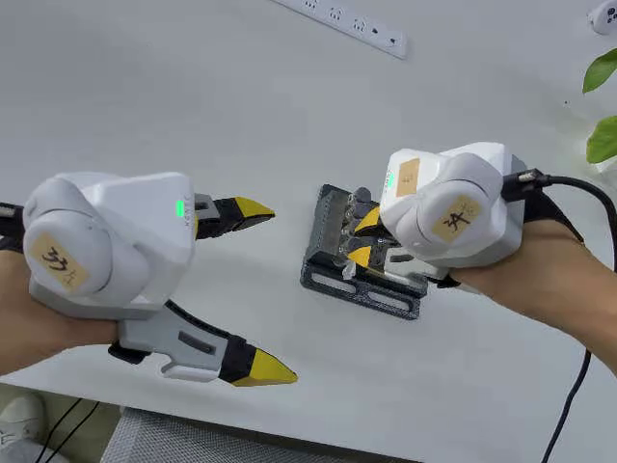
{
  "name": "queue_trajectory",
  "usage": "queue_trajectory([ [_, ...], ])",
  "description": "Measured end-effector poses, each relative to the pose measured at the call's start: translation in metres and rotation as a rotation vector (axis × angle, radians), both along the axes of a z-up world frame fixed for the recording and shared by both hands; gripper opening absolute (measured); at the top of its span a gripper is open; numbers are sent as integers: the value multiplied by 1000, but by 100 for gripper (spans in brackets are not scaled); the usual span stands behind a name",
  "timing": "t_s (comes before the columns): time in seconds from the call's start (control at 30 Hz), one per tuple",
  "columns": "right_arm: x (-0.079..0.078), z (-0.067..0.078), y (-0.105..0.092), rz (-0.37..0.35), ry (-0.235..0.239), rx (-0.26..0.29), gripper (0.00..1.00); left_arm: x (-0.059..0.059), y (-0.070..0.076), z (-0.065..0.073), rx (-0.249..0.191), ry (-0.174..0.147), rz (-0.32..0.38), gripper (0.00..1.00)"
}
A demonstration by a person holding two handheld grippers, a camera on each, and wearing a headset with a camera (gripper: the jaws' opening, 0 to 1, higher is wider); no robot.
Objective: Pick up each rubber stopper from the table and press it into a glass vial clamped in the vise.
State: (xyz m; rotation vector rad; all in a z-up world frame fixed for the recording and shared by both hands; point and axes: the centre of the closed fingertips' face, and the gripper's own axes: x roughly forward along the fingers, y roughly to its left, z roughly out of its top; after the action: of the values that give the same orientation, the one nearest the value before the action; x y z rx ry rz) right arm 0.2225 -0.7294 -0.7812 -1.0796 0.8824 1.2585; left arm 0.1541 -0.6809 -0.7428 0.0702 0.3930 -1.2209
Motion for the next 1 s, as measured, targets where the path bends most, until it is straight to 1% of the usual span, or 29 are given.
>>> queue_trajectory([
  [0.07,-2,6,3,-16,10,29,9,0,0,0,0,-1,1,89],
  [0.13,-1,10,3,-22,5,42,7,0,0,0,-1,0,2,90],
  [0.23,0,11,3,-40,18,56,4,0,0,-1,3,-1,-1,90],
  [0.37,-1,10,1,-41,26,50,0,-1,0,-2,8,-1,-5,90],
  [0.53,-2,7,0,-45,41,51,0,-1,1,-2,7,-3,-3,90],
  [1.0,-1,1,-2,-46,51,41,0,0,1,-3,6,4,0,90],
])
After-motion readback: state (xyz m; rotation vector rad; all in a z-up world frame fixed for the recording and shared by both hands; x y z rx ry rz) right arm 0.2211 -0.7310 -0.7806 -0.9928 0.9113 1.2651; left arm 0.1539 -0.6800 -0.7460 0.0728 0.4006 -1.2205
